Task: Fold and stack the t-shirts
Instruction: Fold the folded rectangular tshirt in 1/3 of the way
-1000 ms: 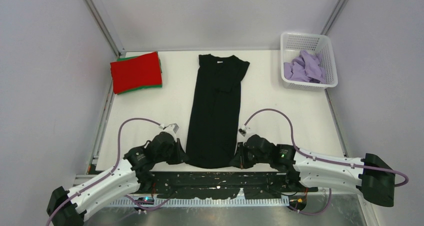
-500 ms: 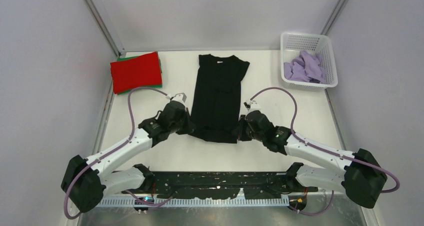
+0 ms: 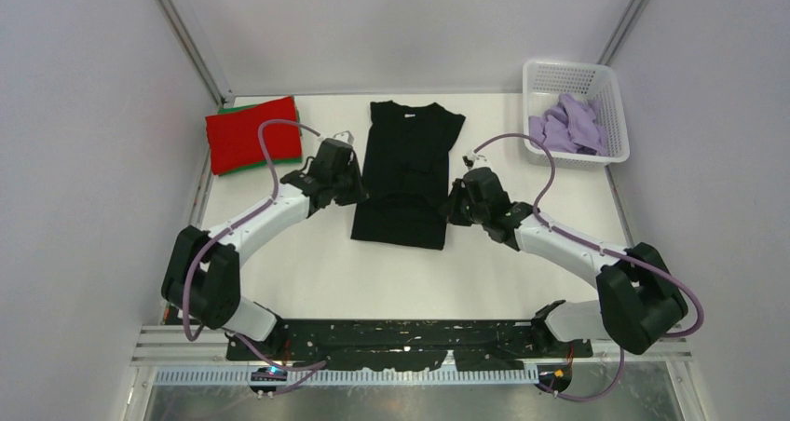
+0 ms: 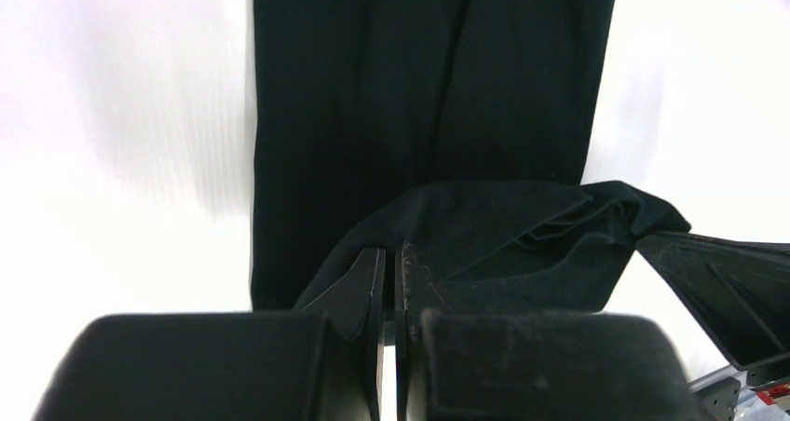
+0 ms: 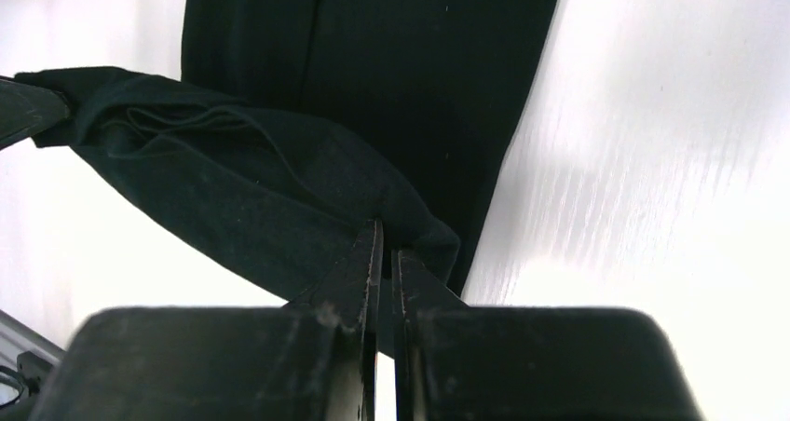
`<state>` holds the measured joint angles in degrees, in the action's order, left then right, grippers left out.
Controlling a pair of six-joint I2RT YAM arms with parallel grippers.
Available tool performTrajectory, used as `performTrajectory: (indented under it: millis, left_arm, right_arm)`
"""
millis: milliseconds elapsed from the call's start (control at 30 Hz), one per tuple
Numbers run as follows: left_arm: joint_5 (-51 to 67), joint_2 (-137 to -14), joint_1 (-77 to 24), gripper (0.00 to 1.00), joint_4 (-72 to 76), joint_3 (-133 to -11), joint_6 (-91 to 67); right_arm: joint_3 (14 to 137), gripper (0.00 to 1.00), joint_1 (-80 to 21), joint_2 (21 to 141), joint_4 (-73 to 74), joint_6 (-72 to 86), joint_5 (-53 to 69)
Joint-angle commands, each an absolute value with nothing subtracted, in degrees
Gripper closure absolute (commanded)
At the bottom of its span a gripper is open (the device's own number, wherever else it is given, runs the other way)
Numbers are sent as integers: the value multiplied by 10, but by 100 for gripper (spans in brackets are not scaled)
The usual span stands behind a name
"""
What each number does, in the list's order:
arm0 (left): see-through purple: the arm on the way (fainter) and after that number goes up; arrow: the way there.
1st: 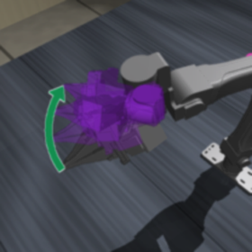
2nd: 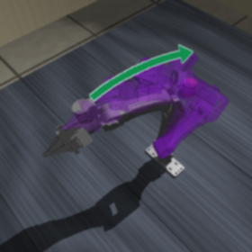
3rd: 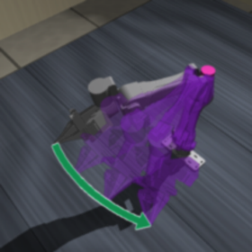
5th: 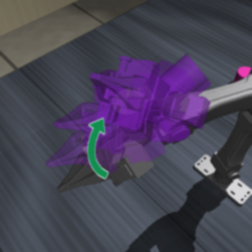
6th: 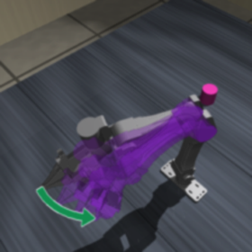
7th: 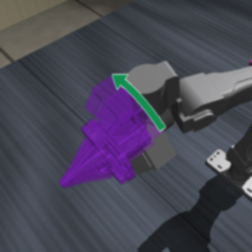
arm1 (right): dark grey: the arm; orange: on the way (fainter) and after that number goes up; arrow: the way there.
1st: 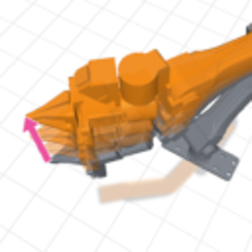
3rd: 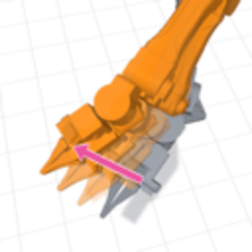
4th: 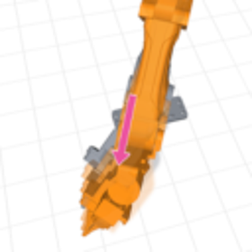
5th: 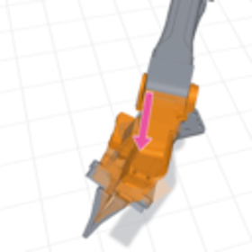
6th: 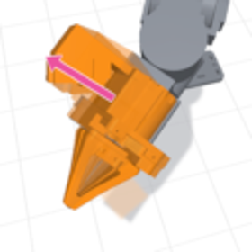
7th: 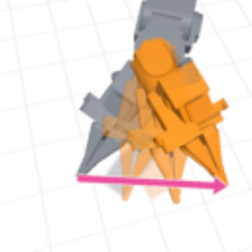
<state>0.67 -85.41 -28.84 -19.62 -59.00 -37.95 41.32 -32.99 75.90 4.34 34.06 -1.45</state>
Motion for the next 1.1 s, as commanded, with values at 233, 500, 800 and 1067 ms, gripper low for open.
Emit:
performTrajectory:
  millis: [233, 500, 800, 1067]
  left_arm:
    - [59, -975, -249, 100, -183, -714, -329]
    - [71, -1038, -234, 100, -194, -772, -319]
    - [84, -1109, -219, 97, -206, -829, -323]
    - [84, -1100, -201, 1, -208, -833, -335]
  right_arm:
    - [497, 95, -287, 862, -29, 317, 14]
    - [532, 95, -262, 913, -36, 313, 15]
    - [549, 91, -234, 970, -71, 333, 44]
    - [583, 15, -213, 992, -65, 329, 69]
